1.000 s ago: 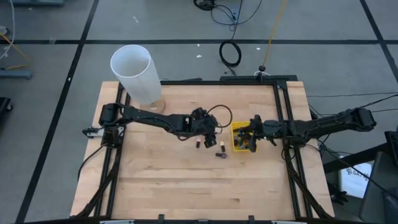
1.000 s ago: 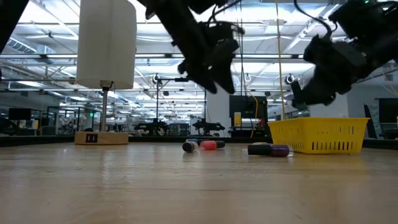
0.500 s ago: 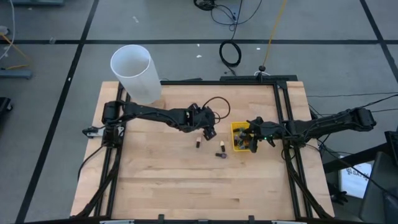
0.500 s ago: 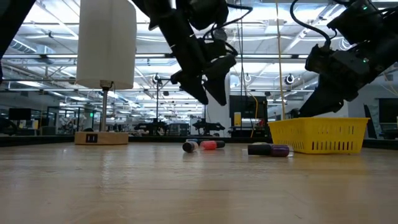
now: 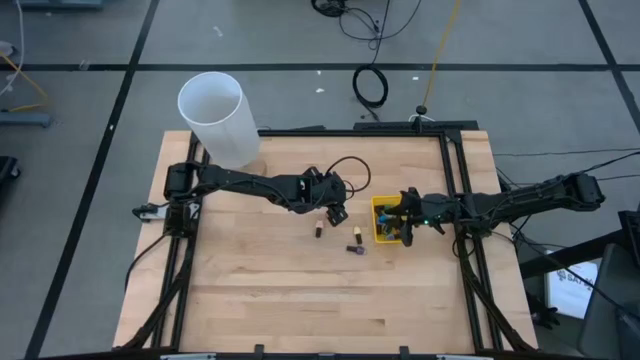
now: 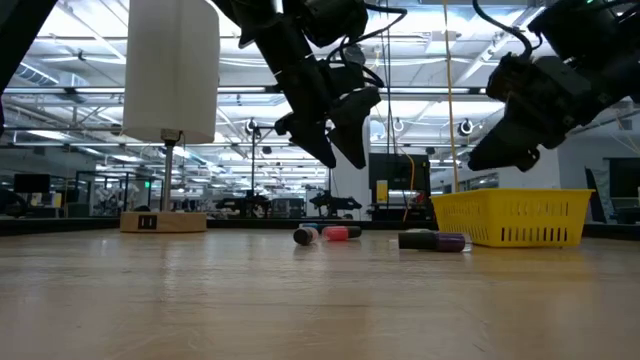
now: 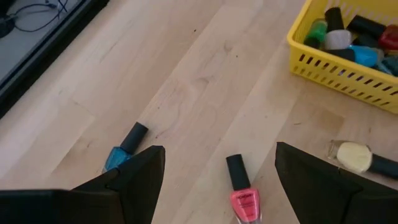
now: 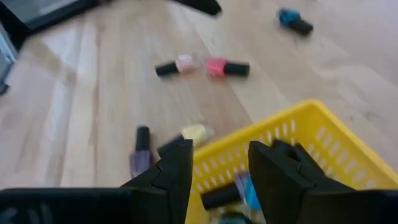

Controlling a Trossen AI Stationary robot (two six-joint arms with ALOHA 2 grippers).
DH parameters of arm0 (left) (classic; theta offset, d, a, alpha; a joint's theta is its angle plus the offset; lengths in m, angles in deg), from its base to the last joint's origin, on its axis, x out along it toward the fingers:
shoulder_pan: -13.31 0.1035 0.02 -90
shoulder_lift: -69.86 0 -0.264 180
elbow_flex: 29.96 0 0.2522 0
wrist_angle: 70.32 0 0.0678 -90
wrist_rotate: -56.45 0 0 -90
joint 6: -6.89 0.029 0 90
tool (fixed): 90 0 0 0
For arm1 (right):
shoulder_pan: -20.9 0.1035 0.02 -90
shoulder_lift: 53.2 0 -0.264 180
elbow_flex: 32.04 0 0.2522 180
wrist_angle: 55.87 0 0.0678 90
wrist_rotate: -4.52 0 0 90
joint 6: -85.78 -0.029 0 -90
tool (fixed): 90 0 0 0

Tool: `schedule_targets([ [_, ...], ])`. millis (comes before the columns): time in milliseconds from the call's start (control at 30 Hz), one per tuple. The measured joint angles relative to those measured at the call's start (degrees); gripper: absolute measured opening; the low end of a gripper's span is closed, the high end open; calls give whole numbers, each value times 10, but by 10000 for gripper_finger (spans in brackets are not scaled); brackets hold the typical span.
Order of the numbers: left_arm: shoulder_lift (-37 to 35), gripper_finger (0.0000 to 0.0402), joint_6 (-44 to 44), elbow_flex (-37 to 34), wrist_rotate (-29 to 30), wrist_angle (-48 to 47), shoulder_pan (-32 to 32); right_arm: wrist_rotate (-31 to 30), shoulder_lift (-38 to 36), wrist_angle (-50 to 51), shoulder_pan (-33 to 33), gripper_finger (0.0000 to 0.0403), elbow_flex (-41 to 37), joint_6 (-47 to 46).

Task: Pick & Place Nail Polish
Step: Put the dark pink nail polish into the yellow bin

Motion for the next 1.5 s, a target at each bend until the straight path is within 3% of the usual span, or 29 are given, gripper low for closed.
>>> schedule_targets([
  [267,7,296,-26,0,-14,-8,-1,1,0,-13,0,140,0,2],
  [833,108,296,-28,0,-42,14,4,1,0,-21,0,135,0,1],
  [1233,116,296,-27,1,-48,23,20,1,0,-21,0,133,0,1],
  [1500,117,281,-26,1,-86,20,30,1,0,-21,0,132,0,1],
])
